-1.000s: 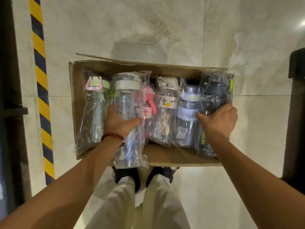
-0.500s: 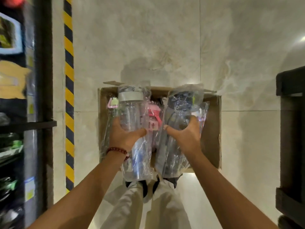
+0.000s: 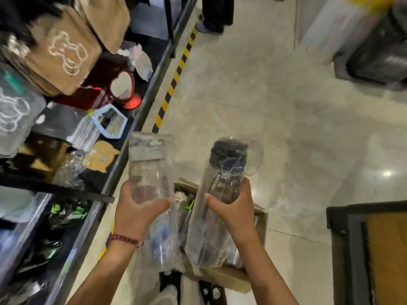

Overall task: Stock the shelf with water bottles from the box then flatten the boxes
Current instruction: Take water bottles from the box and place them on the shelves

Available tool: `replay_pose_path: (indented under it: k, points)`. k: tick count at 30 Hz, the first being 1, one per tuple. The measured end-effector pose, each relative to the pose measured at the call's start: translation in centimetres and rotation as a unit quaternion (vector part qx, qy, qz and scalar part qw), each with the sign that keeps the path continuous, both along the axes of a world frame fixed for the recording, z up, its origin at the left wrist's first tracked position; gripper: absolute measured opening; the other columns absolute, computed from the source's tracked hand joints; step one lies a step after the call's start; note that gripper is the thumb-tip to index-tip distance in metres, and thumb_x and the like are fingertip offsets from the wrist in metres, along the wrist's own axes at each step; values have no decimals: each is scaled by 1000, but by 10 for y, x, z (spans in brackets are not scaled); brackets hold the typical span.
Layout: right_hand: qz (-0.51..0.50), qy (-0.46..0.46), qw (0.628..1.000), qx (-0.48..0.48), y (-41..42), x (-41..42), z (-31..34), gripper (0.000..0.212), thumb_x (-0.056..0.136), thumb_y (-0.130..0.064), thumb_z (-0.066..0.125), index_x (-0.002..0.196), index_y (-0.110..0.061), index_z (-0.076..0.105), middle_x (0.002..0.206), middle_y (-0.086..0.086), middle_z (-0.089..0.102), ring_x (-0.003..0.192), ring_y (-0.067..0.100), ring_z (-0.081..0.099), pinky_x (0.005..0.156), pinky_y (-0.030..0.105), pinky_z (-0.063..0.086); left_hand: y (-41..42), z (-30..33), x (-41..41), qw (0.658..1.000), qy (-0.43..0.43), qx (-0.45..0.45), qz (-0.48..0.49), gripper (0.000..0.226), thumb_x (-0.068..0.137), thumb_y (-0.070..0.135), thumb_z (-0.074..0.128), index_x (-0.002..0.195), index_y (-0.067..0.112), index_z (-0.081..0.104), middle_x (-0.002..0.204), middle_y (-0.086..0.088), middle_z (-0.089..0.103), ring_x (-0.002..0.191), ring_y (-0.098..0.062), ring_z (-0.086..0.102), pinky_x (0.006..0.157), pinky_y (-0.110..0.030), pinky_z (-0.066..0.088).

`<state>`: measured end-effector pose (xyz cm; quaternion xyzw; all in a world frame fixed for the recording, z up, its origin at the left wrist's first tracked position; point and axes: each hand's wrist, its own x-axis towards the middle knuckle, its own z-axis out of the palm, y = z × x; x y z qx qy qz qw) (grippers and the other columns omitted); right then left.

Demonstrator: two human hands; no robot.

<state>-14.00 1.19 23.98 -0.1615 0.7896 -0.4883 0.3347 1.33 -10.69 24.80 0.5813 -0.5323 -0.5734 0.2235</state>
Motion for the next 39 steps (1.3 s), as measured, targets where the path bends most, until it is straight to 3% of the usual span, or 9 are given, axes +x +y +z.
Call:
replay_pose_path:
  k: [3, 7, 8, 13, 18, 22, 27, 31, 39]
  points:
    - [35, -11, 999, -28, 8, 17, 44, 64, 67, -19, 85, 114, -27, 43, 102, -22, 55, 90, -22, 54, 70, 0, 42, 20, 46, 30, 999, 1, -27, 17, 80, 49, 15, 91, 114, 27, 45, 95, 18, 56, 80, 8, 56, 63, -9, 42]
    - [93, -20, 995, -11, 25, 54, 76, 90, 54, -47, 83, 129, -23, 39, 124, -5, 55, 114, 14, 56, 96, 36, 49, 63, 80, 68, 997, -17, -54, 60, 81, 45, 18, 90, 114, 24, 49, 98, 13, 60, 88, 4, 59, 70, -14, 46]
    - [109, -24, 994, -9, 29, 63, 83, 90, 56, -45, 84, 130, -22, 38, 125, -4, 53, 115, 17, 54, 98, 37, 47, 76, 84, 77, 995, -18, -55, 81, 82, 46, 17, 92, 115, 23, 49, 100, 11, 61, 92, -1, 59, 73, -19, 48]
    - [202, -15, 979, -15, 61, 106, 109, 79, 63, -28, 86, 126, -23, 39, 118, -3, 57, 109, 15, 57, 95, 32, 48, 143, 100, 119, 976, 19, -24, 218, 78, 49, 13, 89, 113, 30, 47, 105, 1, 62, 98, -16, 62, 73, -29, 51]
    - [290, -5, 956, -34, 74, 138, 123, 72, 61, -21, 87, 118, -16, 43, 109, 2, 61, 99, 16, 62, 88, 34, 52, 190, 121, 166, 942, 3, -47, 331, 98, 32, 39, 83, 121, 25, 47, 109, 0, 63, 98, -18, 63, 86, -43, 53]
    - [360, -24, 931, -49, 61, 181, 139, 73, 57, -29, 86, 117, -28, 43, 111, 1, 61, 102, 19, 61, 90, 39, 52, 215, 146, 210, 910, -11, -86, 405, 91, 46, 22, 89, 126, 18, 46, 111, -1, 62, 101, -18, 62, 89, -38, 50]
    - [429, -27, 899, -87, 45, 247, 161, 71, 68, -15, 84, 126, -17, 43, 113, -1, 61, 104, 16, 60, 90, 30, 46, 227, 167, 270, 869, -34, -131, 475, 76, 60, 12, 87, 123, 23, 44, 104, 8, 58, 93, -9, 58, 83, -28, 45]
    - [477, -32, 871, -115, 39, 309, 178, 68, 70, -15, 83, 123, -26, 42, 107, -17, 57, 96, -5, 55, 84, 21, 43, 226, 180, 322, 850, -29, -164, 499, 71, 62, 11, 86, 115, 29, 42, 97, 24, 50, 86, 11, 50, 70, -12, 40]
    - [516, -2, 847, -130, 34, 446, 184, 63, 69, -19, 84, 118, -20, 44, 108, -8, 57, 98, 9, 55, 75, 13, 43, 226, 189, 447, 830, -37, -177, 527, 75, 64, 14, 85, 125, 21, 42, 102, 14, 51, 98, -12, 53, 84, -25, 42]
